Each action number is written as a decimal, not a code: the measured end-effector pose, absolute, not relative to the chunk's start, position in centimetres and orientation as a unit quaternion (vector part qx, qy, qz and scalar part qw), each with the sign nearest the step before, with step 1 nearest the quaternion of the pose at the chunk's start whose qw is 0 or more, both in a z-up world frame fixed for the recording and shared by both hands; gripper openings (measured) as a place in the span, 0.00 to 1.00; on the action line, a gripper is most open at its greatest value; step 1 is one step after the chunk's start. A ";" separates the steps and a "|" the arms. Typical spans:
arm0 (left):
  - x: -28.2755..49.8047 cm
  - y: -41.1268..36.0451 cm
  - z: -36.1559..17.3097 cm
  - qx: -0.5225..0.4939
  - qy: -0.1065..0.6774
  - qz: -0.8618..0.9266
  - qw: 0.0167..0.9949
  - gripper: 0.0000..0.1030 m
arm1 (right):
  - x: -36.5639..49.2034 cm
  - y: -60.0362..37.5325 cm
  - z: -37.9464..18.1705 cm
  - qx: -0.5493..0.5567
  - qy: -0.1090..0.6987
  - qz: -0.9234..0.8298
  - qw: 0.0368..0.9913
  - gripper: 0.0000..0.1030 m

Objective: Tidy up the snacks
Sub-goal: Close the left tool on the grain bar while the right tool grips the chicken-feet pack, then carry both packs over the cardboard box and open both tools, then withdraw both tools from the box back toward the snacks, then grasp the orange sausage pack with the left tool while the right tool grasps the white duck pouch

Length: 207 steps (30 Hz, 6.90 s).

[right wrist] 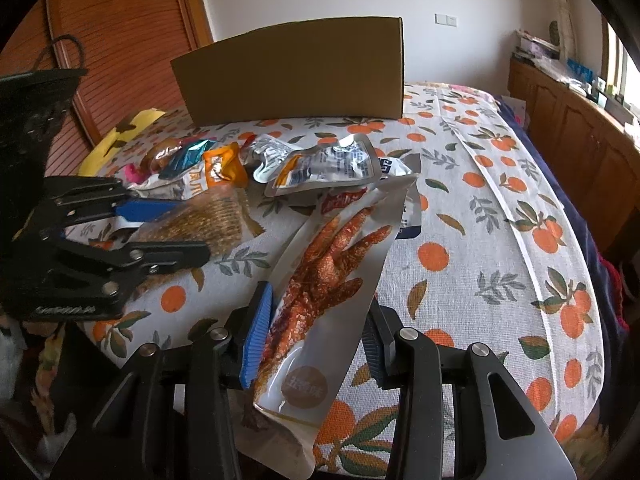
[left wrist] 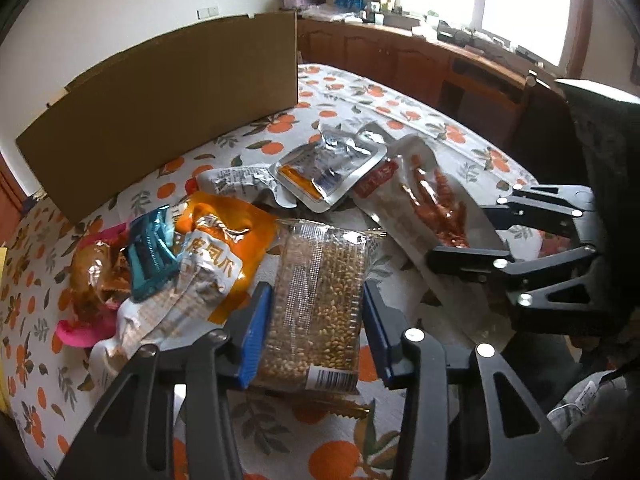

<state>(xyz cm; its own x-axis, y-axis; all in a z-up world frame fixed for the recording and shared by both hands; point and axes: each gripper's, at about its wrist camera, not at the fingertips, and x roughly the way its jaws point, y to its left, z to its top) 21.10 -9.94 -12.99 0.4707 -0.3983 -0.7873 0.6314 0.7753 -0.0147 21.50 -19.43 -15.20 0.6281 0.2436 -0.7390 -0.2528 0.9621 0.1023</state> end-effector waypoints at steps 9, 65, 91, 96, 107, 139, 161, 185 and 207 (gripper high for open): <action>20.9 -8.5 -11.3 0.105 0.399 -0.294 0.862 0.42 | 21.3 -19.8 -14.9 -0.001 0.410 0.141 0.901 0.34; 34.5 -1.6 1.9 0.062 0.272 -0.206 0.938 0.42 | 36.9 -17.6 2.4 -0.082 0.266 0.183 0.943 0.13; 46.2 -1.8 -4.3 0.046 0.336 -0.186 0.922 0.46 | 50.6 -15.2 -4.7 -0.108 0.333 0.149 0.925 0.14; 45.3 -2.9 -4.4 0.069 0.340 -0.189 0.919 0.53 | 50.6 -15.1 -5.9 -0.115 0.351 0.149 0.917 0.14; 43.5 -3.1 -2.8 0.083 0.352 -0.191 0.913 0.67 | 50.2 -15.4 -5.6 -0.110 0.358 0.140 0.916 0.28; 29.5 0.0 2.1 0.096 0.289 -0.177 0.936 0.71 | 37.1 -20.2 -2.7 -0.077 0.340 0.111 0.931 0.40; 23.8 -2.1 -10.7 0.109 0.423 -0.287 0.853 0.61 | 29.8 -20.1 -11.4 -0.035 0.400 0.127 0.907 0.57; 24.4 -5.2 -13.3 0.182 0.436 -0.269 0.839 0.61 | 28.6 -21.5 -13.8 0.013 0.410 0.113 0.905 0.73; 24.9 -6.1 -13.8 0.166 0.449 -0.260 0.838 0.57 | 29.0 -21.1 -14.8 -0.009 0.421 0.099 0.902 0.73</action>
